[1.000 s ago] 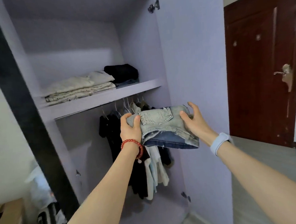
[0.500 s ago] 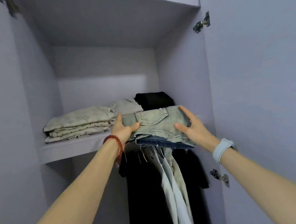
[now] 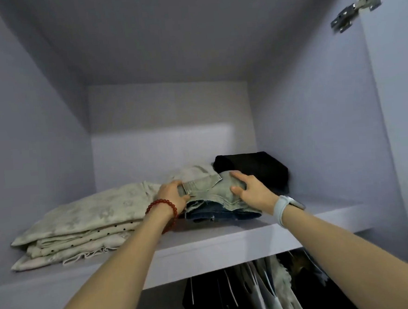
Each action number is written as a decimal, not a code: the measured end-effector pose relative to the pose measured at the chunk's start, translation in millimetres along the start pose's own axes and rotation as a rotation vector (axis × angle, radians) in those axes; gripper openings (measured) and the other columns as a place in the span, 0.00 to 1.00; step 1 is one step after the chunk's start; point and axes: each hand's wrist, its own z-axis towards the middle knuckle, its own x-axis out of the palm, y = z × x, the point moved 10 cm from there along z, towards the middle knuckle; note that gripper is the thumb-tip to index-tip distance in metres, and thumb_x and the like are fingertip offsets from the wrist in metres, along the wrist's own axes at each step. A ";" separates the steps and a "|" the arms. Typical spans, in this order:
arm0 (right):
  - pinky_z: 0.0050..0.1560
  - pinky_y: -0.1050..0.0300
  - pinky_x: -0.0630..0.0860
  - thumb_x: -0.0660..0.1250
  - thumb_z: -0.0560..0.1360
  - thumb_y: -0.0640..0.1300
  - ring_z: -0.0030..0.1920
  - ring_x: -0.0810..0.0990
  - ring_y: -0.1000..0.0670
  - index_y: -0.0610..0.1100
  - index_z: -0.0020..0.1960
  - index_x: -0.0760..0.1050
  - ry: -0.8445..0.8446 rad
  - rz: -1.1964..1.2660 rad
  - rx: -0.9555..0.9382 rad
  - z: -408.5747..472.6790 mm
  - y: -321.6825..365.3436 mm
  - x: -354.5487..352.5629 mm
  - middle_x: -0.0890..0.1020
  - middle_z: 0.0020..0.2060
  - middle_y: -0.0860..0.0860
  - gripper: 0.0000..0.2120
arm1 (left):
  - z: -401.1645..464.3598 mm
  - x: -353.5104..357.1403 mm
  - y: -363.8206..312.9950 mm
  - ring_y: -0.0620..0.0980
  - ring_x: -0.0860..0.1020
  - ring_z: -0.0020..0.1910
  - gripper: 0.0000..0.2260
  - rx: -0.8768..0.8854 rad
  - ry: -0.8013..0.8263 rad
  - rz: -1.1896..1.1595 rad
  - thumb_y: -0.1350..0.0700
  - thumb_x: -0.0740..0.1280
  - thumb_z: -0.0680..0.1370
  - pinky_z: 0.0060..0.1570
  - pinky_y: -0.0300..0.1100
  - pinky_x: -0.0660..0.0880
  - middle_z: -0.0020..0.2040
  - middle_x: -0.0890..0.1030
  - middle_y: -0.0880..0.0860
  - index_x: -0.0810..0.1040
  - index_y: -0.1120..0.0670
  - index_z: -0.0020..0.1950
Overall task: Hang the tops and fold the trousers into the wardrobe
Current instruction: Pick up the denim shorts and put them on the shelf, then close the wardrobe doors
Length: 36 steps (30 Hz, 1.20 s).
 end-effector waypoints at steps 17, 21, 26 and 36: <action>0.74 0.40 0.43 0.40 0.81 0.56 0.75 0.37 0.48 0.58 0.75 0.43 0.481 -0.603 -0.144 23.6 -62.1 84.6 0.42 0.76 0.54 0.23 | 4.2 110.4 11.3 0.57 0.38 0.75 0.23 -0.089 0.418 0.497 0.41 0.39 0.81 0.70 0.58 0.37 0.77 0.39 0.49 0.41 0.42 0.76; 0.74 0.42 0.44 0.46 0.82 0.53 0.76 0.43 0.48 0.54 0.75 0.53 0.354 -0.466 -0.118 2.0 -37.6 62.1 0.50 0.76 0.52 0.22 | -0.1 100.4 4.7 0.59 0.43 0.76 0.24 -0.052 0.366 0.483 0.41 0.43 0.81 0.71 0.61 0.42 0.78 0.45 0.52 0.46 0.43 0.76; 0.66 0.66 0.54 0.55 0.81 0.41 0.72 0.62 0.48 0.41 0.70 0.66 0.041 -0.194 -0.189 -61.2 9.1 -8.5 0.67 0.70 0.45 0.18 | -37.1 42.9 -42.4 0.55 0.55 0.74 0.23 0.097 -0.052 0.272 0.48 0.55 0.81 0.71 0.58 0.55 0.76 0.56 0.55 0.57 0.48 0.75; 0.54 0.71 0.60 0.57 0.78 0.35 0.61 0.73 0.47 0.41 0.62 0.74 -0.189 -0.154 -0.007 -277.2 -26.9 -130.0 0.76 0.60 0.46 0.15 | -241.4 82.1 -148.9 0.51 0.65 0.69 0.19 0.226 -0.146 -0.125 0.54 0.59 0.80 0.68 0.46 0.58 0.70 0.68 0.51 0.66 0.52 0.71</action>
